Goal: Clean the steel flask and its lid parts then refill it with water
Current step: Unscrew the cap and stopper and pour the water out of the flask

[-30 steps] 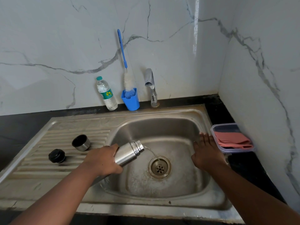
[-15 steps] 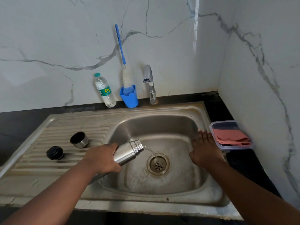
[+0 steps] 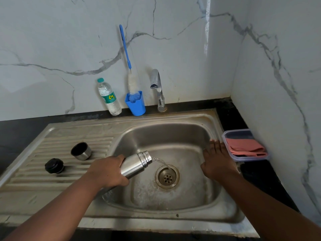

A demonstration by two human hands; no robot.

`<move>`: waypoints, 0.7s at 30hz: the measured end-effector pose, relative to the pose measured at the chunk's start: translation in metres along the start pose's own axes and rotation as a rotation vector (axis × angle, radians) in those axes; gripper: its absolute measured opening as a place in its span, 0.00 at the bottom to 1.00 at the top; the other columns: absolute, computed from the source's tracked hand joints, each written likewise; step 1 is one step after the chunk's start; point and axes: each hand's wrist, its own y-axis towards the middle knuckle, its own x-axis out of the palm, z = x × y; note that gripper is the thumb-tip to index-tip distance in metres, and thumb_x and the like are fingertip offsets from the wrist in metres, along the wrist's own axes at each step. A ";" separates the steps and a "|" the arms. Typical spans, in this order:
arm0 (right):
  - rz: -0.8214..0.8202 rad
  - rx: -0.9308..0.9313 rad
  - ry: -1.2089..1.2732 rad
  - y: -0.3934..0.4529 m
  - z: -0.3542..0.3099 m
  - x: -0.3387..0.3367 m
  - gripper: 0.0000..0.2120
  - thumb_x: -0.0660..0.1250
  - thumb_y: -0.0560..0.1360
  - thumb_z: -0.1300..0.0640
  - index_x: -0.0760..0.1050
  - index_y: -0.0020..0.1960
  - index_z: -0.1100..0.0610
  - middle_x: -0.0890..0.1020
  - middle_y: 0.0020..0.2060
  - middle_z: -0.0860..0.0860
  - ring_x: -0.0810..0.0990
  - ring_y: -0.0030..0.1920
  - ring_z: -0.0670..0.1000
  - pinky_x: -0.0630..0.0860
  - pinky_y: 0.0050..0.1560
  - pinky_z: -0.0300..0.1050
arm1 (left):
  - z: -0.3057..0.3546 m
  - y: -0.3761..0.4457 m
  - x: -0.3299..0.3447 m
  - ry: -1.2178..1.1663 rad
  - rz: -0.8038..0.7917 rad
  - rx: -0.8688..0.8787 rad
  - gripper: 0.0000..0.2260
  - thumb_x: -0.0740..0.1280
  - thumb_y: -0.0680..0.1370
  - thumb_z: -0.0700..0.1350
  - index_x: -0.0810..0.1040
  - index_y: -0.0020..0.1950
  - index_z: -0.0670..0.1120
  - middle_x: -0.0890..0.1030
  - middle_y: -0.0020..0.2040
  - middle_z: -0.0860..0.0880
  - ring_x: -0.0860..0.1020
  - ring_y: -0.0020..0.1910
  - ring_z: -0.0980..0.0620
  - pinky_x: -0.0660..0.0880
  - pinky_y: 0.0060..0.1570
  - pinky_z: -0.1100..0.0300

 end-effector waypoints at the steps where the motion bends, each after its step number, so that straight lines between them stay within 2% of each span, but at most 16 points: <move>1: -0.004 0.011 0.010 0.001 0.000 0.002 0.28 0.53 0.66 0.50 0.82 0.52 0.65 0.74 0.61 0.71 0.75 0.62 0.71 0.53 0.67 0.59 | 0.000 0.000 0.000 0.002 -0.001 -0.003 0.30 0.69 0.61 0.66 0.70 0.59 0.56 0.80 0.52 0.54 0.79 0.49 0.51 0.68 0.39 0.58; 4: 0.022 0.016 0.076 0.004 0.000 0.011 0.29 0.52 0.63 0.49 0.83 0.46 0.67 0.78 0.55 0.73 0.78 0.55 0.72 0.59 0.63 0.58 | 0.000 0.001 0.001 0.005 0.002 -0.002 0.31 0.69 0.61 0.66 0.70 0.60 0.56 0.79 0.54 0.54 0.79 0.51 0.50 0.67 0.39 0.58; 9: 0.021 0.027 0.055 0.003 0.001 0.009 0.28 0.54 0.64 0.49 0.83 0.49 0.65 0.77 0.58 0.71 0.77 0.59 0.70 0.65 0.65 0.62 | 0.000 0.002 0.001 -0.001 0.008 0.003 0.31 0.69 0.62 0.66 0.70 0.61 0.56 0.79 0.54 0.54 0.79 0.51 0.50 0.67 0.39 0.58; 12: 0.036 0.039 0.056 0.004 0.001 0.010 0.25 0.59 0.62 0.50 0.83 0.48 0.65 0.77 0.58 0.71 0.77 0.58 0.71 0.59 0.65 0.59 | 0.000 0.001 0.001 0.015 0.015 0.005 0.31 0.69 0.62 0.67 0.70 0.61 0.57 0.80 0.54 0.54 0.80 0.51 0.50 0.67 0.39 0.58; 16: 0.045 0.034 0.092 0.006 0.001 0.014 0.27 0.54 0.62 0.50 0.83 0.46 0.66 0.78 0.56 0.72 0.78 0.56 0.71 0.59 0.63 0.59 | -0.001 0.001 0.002 0.002 0.005 0.011 0.31 0.69 0.60 0.66 0.70 0.60 0.57 0.80 0.53 0.54 0.80 0.49 0.50 0.68 0.39 0.58; 19: 0.033 0.044 0.077 0.005 0.002 0.014 0.25 0.58 0.62 0.50 0.83 0.47 0.65 0.78 0.56 0.71 0.78 0.57 0.71 0.58 0.64 0.58 | -0.001 0.001 0.002 0.009 -0.002 0.009 0.31 0.69 0.60 0.66 0.70 0.60 0.56 0.80 0.53 0.54 0.80 0.50 0.50 0.68 0.39 0.58; 21: 0.045 0.038 0.077 0.006 0.002 0.015 0.26 0.56 0.62 0.49 0.83 0.46 0.66 0.78 0.56 0.71 0.78 0.56 0.71 0.58 0.64 0.58 | -0.001 0.000 0.001 0.016 -0.003 -0.001 0.30 0.69 0.61 0.66 0.70 0.59 0.56 0.80 0.53 0.53 0.80 0.50 0.49 0.68 0.39 0.58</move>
